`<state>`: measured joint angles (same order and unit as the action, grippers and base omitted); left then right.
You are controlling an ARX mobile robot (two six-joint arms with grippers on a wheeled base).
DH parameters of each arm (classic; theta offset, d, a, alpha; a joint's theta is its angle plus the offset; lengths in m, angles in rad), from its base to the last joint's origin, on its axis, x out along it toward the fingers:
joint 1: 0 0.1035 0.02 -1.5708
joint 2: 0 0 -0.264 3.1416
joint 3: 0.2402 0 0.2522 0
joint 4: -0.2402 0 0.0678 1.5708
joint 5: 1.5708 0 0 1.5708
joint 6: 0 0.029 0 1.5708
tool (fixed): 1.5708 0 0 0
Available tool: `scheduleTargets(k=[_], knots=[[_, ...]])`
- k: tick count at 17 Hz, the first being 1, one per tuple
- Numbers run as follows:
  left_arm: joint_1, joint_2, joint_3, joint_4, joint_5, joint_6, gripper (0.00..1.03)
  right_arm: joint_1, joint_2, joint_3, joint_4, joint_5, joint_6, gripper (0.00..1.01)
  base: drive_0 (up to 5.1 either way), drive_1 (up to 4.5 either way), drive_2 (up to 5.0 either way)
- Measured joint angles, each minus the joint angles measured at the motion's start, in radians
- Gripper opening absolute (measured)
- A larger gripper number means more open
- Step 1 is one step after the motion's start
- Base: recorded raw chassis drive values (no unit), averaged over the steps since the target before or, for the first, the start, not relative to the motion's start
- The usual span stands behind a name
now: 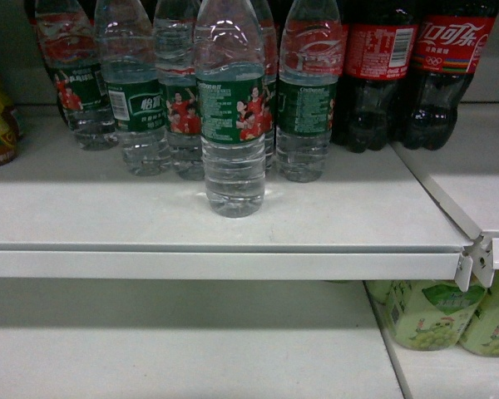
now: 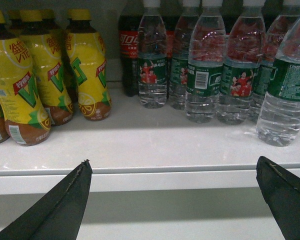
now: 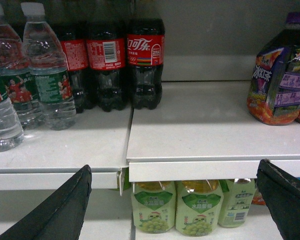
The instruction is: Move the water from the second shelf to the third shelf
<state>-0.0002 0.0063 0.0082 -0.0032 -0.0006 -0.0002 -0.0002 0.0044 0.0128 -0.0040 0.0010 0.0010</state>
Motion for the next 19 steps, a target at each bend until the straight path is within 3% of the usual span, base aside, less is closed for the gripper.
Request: scheduleTargets(k=[19], knots=[[0.0, 0.0, 0.0, 0.0, 0.0, 0.0, 0.98, 0.0, 0.0, 0.0, 0.0, 0.0, 0.0, 0.98, 0.0, 0.0, 0.0]])
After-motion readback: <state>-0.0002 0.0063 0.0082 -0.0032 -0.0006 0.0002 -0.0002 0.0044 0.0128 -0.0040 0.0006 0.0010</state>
